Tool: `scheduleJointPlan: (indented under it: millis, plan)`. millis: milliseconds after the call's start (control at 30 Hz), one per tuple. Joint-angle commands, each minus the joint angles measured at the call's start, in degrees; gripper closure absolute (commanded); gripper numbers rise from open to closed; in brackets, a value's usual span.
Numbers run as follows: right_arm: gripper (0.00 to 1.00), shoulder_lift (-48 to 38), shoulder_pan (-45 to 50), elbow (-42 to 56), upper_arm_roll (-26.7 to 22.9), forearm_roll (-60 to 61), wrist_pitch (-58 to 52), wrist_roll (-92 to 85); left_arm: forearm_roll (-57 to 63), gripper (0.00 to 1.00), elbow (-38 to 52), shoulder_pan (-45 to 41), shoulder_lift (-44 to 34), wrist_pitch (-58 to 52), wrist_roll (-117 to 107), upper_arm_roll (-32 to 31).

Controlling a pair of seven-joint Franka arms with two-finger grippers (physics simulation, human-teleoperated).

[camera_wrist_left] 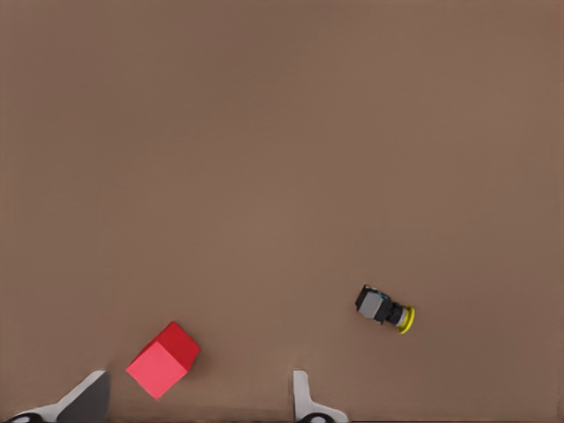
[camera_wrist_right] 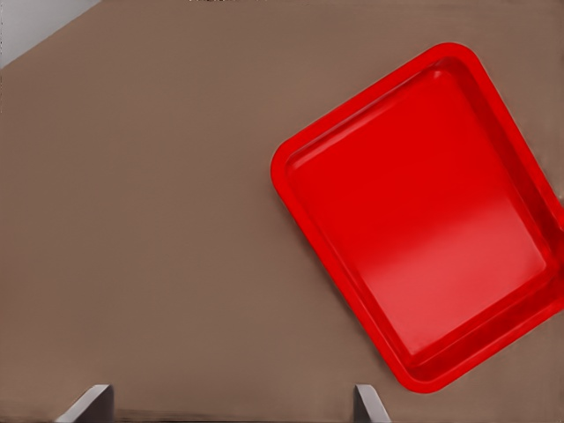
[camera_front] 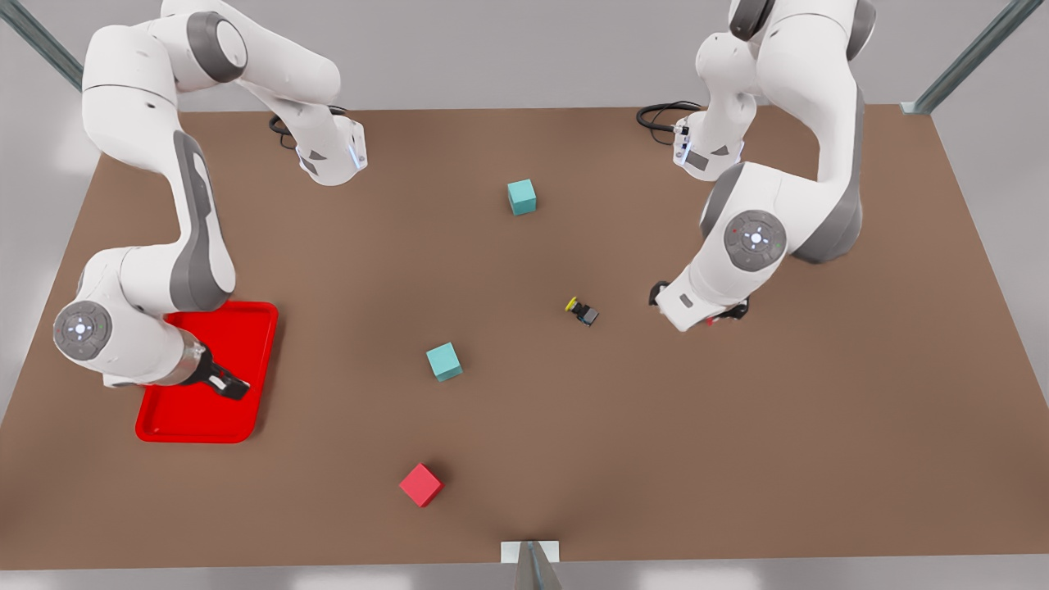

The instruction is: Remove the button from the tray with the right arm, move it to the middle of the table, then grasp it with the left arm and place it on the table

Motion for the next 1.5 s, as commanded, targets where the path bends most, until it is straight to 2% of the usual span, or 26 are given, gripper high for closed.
scheduleJointPlan:
  millis: [0, 33, 67, 133, 167, 233, 333, 467, 567, 667, 733, 800, 867, 1033, 1067, 1233, 1467]
  plan:
    - [0.0, -1.8, 0.4, 0.0, -0.5, -0.1, -5.0, -40.0, -0.9, 0.0, 0.2, -5.1, 0.8, -3.1, -54.0, -1.3]
    - [0.0, -4.7, 6.7, 0.0, -7.1, 0.3, -7.1, -40.5, -1.1, 0.0, 0.0, -7.1, 0.9, -3.0, -69.5, -1.4]
    - [0.0, -8.3, 12.0, -1.0, -14.9, 6.3, -7.3, -41.6, -3.3, 0.0, -0.9, -7.9, 1.0, -3.0, -81.6, -1.3]
    - [0.0, -11.1, 10.2, -3.2, -14.7, 7.1, -7.6, -42.0, -4.9, 0.0, -1.7, -10.7, 3.5, -2.3, -87.9, -1.1]
    - [0.0, -12.6, 10.0, -6.3, -14.6, 7.1, -5.4, -41.9, 0.0, 0.0, -1.9, -11.1, 4.7, -1.1, -87.8, -1.1]
    - [0.0, -11.7, 11.0, -4.9, -14.6, 6.9, -5.3, -41.9, 4.5, 0.0, -2.4, -9.5, 2.9, 1.5, -76.2, -1.3]
    - [0.0, -10.9, 11.1, -4.7, -14.3, 6.5, -2.2, -41.3, 5.5, 0.0, -3.6, -11.8, 4.7, 8.8, -73.3, -1.5]
    - [0.0, -8.9, 11.1, -4.7, -14.3, 6.2, 1.1, -41.9, 1.9, 0.0, -4.3, -11.6, 7.1, 14.0, -104.3, -1.7]
    - [0.0, -8.8, 10.6, -5.3, -14.4, 5.8, 3.5, -41.9, 2.7, 0.0, -4.0, -11.1, 10.7, 20.1, -111.3, -1.4]
    - [0.0, -9.9, 10.6, -5.4, -14.3, 5.7, -1.4, -41.9, 2.6, 0.0, -4.5, -8.7, 13.0, 26.4, -105.9, -1.5]
    - [0.0, -9.9, 10.8, -5.4, -14.3, 5.8, -2.0, -41.9, 2.8, 0.0, -11.6, -9.4, 13.3, 36.9, -100.2, -1.6]
    - [0.0, -9.6, 10.7, -5.4, -14.3, 5.8, -1.3, -41.9, 2.9, 0.0, -15.4, -10.7, 12.9, 37.1, -91.0, -1.9]
    - [0.0, -10.0, 10.7, -4.7, -14.3, 5.8, -0.9, -41.8, 3.6, 0.0, -20.9, -10.1, 12.3, 43.8, -87.5, -2.9]
    - [0.0, -10.9, 9.5, -0.4, -14.5, 6.1, 1.5, -41.9, 3.7, 0.0, -27.8, -9.3, 10.0, 44.1, -83.1, -3.0]
    - [0.0, -10.9, 9.3, -0.5, -14.4, 6.5, 1.6, -41.9, 3.5, 0.0, -32.3, -7.7, 9.0, 51.0, -84.9, -3.0]
    - [0.0, -8.7, 11.2, 0.4, -14.3, 6.5, 3.1, -41.2, 3.7, 0.0, -32.2, -9.1, 11.9, 51.4, -91.3, -3.0]
    - [0.0, -7.9, 11.1, 0.4, -14.3, 6.5, 3.4, -41.3, 3.3, 0.0, -33.1, -9.3, 11.4, 49.2, -92.3, -3.1]
